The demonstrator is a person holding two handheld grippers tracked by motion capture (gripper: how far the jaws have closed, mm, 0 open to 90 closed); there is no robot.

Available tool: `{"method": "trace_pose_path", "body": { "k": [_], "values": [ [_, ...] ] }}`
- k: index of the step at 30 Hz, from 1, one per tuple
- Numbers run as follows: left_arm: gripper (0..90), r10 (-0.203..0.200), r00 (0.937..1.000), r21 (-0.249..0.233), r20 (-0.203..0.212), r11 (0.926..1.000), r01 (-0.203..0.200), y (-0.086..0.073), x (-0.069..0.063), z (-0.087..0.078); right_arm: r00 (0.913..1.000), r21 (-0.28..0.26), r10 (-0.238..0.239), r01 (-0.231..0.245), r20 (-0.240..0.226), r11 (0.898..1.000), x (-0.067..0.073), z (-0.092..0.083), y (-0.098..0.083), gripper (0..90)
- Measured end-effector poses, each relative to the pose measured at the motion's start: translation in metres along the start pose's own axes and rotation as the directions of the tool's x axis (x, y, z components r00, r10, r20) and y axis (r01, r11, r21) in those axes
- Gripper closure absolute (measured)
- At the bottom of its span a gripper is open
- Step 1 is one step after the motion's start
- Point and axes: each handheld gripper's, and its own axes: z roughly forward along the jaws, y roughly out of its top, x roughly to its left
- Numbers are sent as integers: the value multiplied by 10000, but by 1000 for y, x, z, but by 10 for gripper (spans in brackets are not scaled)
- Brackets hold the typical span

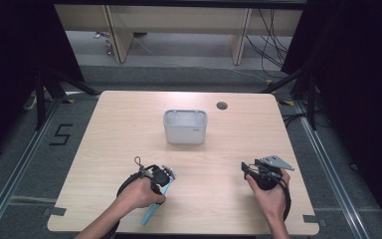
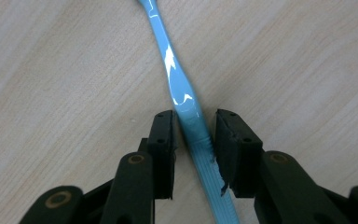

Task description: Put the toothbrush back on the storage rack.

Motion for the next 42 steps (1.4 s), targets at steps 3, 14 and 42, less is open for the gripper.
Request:
{"method": "trace_pose_path", "body": {
  "k": [3, 14, 42],
  "values": [
    [694, 302, 9995, 192, 31, 9994, -302, 0, 2, 0, 10000, 172, -12, 12, -28, 9999, 0, -2, 1, 444],
    [768, 1117, 9935, 928, 237, 9892, -1134, 7, 8, 0, 10000, 32, 64, -64, -50, 10000, -1, -1, 0, 444],
    [785, 1247, 9891, -1530, 781, 9819, -1117, -9, 22, -28, 9997, -161, -257, 257, -4, 9995, -3, -3, -2, 458]
  ]
}}
